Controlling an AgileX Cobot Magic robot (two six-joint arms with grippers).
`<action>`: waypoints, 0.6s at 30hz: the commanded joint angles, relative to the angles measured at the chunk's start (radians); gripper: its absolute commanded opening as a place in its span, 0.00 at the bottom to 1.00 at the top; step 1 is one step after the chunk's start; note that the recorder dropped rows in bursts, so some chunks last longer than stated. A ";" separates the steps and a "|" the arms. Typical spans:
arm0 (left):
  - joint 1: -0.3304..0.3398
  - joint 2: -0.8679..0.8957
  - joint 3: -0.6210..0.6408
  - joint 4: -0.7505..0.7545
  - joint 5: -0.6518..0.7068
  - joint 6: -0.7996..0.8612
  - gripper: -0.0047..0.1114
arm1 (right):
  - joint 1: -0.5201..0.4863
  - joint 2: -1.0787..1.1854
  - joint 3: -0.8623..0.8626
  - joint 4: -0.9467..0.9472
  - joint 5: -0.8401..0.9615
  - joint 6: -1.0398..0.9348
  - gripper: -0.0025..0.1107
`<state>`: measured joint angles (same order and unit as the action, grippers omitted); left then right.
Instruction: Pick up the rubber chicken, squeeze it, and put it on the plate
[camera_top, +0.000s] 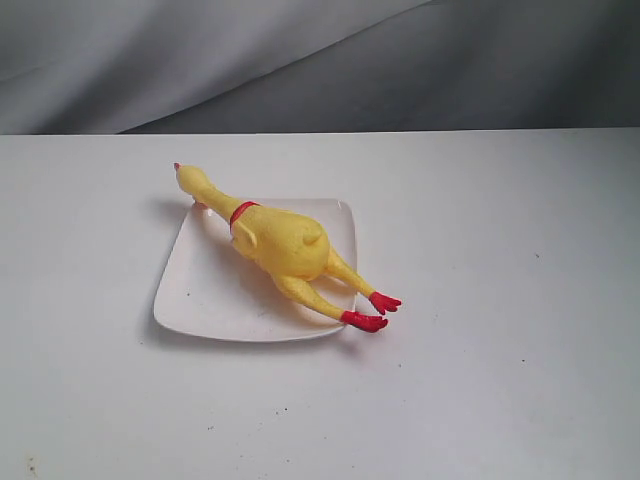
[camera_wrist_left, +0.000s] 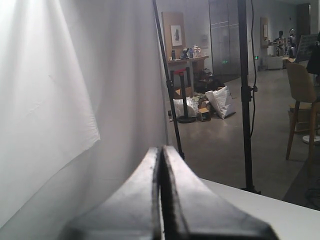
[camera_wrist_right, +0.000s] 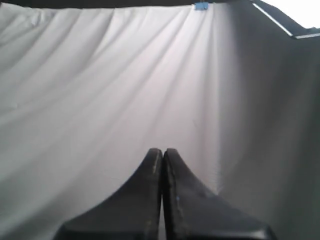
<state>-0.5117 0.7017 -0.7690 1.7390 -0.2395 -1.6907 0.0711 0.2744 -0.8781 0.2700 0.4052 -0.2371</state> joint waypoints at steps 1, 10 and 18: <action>-0.005 -0.002 -0.004 -0.001 0.001 -0.002 0.05 | -0.063 -0.062 0.010 -0.097 0.094 0.108 0.02; -0.005 -0.002 -0.004 -0.001 0.001 -0.005 0.05 | -0.117 -0.177 0.273 -0.086 -0.011 0.120 0.02; -0.005 -0.002 -0.004 -0.001 0.001 -0.005 0.05 | -0.130 -0.274 0.566 -0.120 -0.156 0.183 0.02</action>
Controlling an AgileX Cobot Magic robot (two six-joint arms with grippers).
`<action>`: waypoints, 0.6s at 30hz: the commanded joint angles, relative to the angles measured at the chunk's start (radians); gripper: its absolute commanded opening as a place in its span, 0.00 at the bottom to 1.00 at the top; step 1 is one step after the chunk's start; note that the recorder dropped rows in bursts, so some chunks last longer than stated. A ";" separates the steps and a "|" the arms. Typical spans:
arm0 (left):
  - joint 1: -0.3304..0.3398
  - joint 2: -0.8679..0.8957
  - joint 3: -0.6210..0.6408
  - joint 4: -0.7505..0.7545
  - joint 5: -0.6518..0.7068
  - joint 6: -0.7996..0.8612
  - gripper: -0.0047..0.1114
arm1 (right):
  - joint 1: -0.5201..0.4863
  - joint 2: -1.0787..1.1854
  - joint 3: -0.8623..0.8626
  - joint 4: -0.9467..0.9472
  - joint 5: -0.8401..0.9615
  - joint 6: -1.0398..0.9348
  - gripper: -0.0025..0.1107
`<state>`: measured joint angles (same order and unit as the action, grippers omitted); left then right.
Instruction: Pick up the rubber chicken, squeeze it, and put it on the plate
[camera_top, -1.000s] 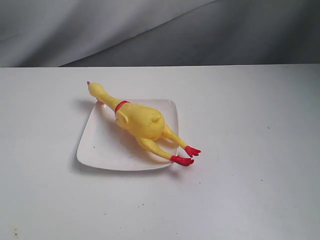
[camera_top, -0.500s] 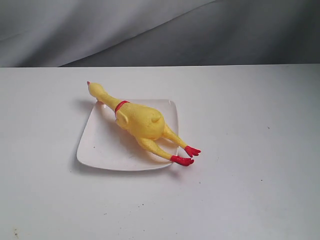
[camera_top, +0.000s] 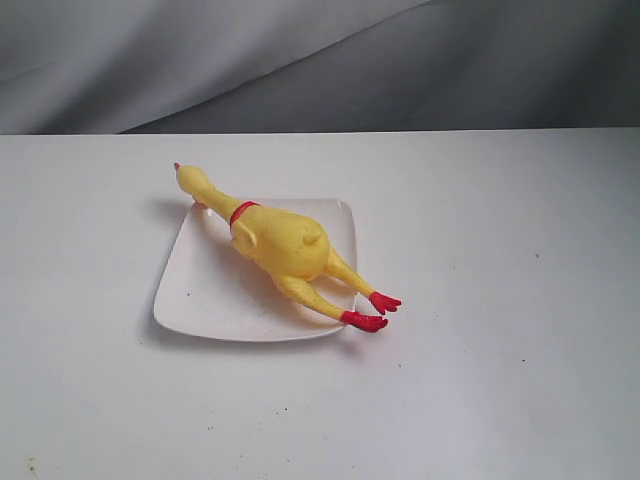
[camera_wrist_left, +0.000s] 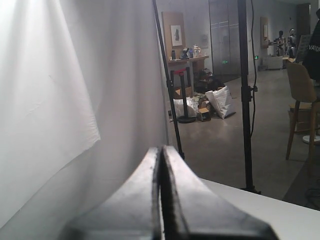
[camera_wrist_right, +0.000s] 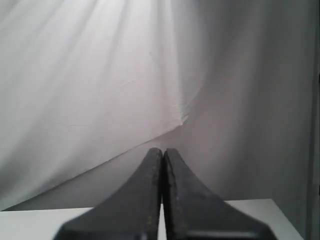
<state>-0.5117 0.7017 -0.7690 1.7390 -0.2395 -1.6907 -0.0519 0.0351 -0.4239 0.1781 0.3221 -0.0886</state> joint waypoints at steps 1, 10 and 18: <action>-0.005 -0.002 -0.004 -0.001 0.001 -0.005 0.05 | -0.007 -0.035 0.145 -0.043 -0.082 0.050 0.02; -0.005 -0.002 -0.004 -0.001 0.001 -0.002 0.05 | -0.007 -0.035 0.361 -0.131 -0.155 0.071 0.02; -0.005 -0.002 -0.004 -0.001 0.001 -0.006 0.05 | -0.007 -0.035 0.424 -0.178 -0.164 0.089 0.02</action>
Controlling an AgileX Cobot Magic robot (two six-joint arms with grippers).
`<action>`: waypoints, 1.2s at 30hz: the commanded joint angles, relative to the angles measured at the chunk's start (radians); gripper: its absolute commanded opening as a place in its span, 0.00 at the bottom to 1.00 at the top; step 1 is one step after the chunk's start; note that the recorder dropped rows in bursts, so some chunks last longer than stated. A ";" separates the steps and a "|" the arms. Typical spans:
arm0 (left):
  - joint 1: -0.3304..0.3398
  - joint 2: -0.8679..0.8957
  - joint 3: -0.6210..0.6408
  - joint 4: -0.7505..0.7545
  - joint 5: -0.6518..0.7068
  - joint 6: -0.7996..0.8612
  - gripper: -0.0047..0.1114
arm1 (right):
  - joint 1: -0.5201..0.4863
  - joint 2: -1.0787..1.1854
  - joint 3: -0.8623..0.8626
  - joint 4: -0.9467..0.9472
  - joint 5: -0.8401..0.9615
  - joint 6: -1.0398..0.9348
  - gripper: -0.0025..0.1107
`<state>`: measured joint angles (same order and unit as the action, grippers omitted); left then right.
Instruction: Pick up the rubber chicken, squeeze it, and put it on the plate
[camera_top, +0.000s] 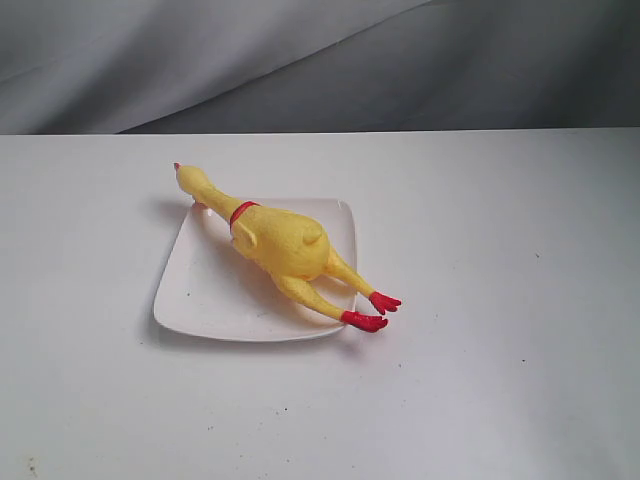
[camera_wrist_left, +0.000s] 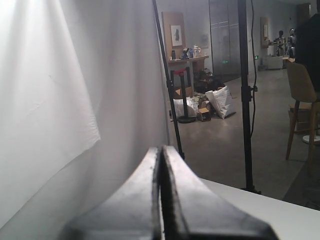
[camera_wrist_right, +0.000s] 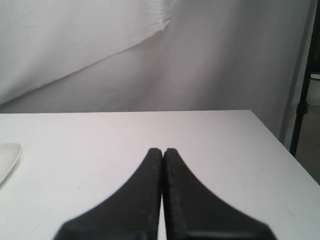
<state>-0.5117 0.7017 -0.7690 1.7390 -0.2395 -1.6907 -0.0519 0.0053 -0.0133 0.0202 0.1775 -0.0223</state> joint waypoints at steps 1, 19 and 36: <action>-0.005 -0.002 -0.004 -0.001 0.001 -0.006 0.05 | -0.007 -0.005 0.013 -0.020 0.004 0.036 0.02; -0.005 -0.002 -0.004 -0.001 0.001 -0.002 0.05 | -0.007 -0.005 0.013 -0.049 0.170 0.037 0.02; -0.005 -0.002 -0.004 -0.001 0.001 -0.004 0.05 | -0.007 -0.005 0.013 -0.050 0.170 0.039 0.02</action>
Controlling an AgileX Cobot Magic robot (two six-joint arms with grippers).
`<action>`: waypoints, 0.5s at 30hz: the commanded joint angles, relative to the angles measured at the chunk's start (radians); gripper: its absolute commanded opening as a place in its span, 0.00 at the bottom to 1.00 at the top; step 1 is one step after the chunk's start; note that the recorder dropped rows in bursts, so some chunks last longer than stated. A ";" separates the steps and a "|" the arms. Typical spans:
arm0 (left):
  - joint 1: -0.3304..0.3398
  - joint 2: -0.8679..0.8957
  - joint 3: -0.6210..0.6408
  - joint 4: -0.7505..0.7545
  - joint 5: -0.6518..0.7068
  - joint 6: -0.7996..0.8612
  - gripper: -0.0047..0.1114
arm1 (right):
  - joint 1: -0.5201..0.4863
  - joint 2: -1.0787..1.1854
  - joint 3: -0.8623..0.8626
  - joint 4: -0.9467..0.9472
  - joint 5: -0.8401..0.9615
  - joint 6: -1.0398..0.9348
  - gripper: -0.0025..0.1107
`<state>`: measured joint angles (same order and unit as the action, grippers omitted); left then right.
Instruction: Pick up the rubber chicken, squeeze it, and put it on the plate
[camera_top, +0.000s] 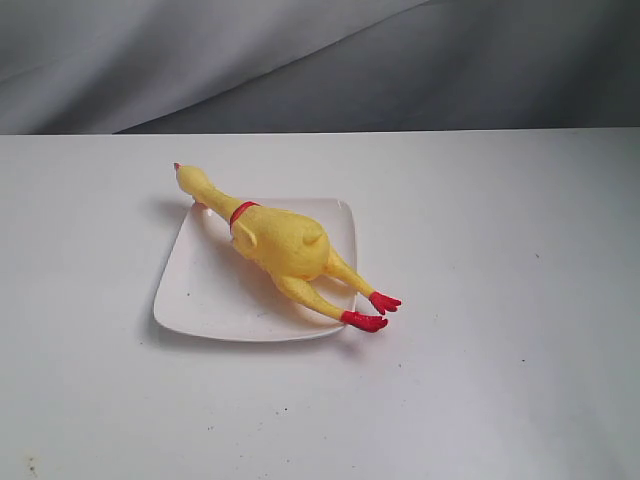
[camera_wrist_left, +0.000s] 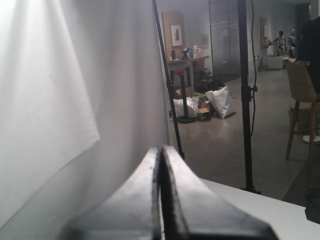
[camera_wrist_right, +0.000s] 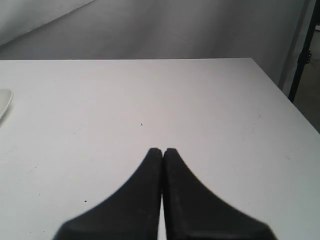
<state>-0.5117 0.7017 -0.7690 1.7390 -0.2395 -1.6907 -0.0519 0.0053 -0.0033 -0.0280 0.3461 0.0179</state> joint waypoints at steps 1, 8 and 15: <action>-0.005 -0.002 -0.004 -0.001 0.001 -0.004 0.05 | -0.007 -0.005 0.003 -0.002 0.001 -0.001 0.02; 0.032 -0.036 -0.004 -0.001 -0.023 -0.001 0.05 | -0.007 -0.005 0.003 -0.002 0.001 -0.001 0.02; 0.373 -0.269 -0.004 -0.001 -0.038 -0.004 0.05 | -0.007 -0.005 0.003 -0.002 0.001 -0.001 0.02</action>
<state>-0.2369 0.5108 -0.7690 1.7397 -0.3054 -1.6907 -0.0519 0.0053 -0.0033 -0.0280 0.3461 0.0179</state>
